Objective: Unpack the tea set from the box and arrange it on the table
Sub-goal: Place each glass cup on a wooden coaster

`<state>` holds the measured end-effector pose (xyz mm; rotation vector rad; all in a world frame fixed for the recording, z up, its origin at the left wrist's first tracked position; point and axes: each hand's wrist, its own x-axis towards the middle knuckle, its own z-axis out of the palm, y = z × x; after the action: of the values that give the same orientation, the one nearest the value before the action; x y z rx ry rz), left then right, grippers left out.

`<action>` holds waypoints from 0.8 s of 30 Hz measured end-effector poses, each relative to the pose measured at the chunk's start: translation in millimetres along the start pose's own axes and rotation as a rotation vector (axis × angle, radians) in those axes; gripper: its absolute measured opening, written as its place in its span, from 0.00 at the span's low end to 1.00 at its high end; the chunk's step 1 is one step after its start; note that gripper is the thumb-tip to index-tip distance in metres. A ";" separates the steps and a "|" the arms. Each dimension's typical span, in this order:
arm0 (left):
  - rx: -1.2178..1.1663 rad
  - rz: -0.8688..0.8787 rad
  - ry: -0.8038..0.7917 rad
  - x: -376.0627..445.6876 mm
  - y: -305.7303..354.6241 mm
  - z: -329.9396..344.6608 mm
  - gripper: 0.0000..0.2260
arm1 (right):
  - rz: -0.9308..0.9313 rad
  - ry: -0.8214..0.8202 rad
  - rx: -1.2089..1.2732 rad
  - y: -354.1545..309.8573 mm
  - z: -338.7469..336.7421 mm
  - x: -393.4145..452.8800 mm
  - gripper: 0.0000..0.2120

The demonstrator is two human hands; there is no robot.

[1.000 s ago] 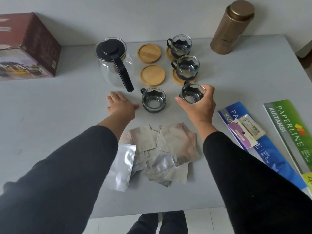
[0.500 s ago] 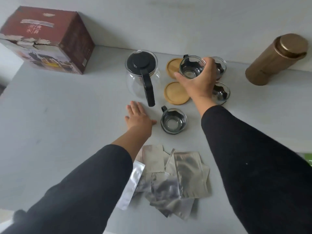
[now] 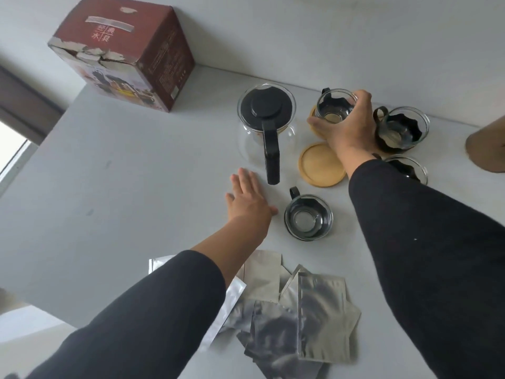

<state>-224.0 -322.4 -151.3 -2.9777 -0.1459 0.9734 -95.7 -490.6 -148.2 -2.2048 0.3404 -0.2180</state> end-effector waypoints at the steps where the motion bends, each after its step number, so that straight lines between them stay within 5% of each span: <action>1: -0.002 -0.002 -0.001 -0.2 0.2 -0.1 0.38 | -0.002 -0.009 -0.005 0.8 0.1 0.2 0.40; 14: 0.004 0.008 -0.005 -0.4 1.4 2.0 0.36 | -0.095 -0.015 -0.009 4.0 -4.6 -7.8 0.46; 19: 0.010 0.024 -0.002 -1.9 1.2 1.5 0.37 | -0.249 0.229 0.106 -6.2 -17.5 -50.2 0.35; 24: 0.020 0.036 0.011 -2.6 0.1 2.3 0.37 | -0.252 0.213 0.145 7.1 -23.0 -129.0 0.35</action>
<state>-227.4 -322.8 -151.6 -2.9770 -0.0817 0.9552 -225.3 -470.8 -144.6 -2.0804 0.1559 -0.5997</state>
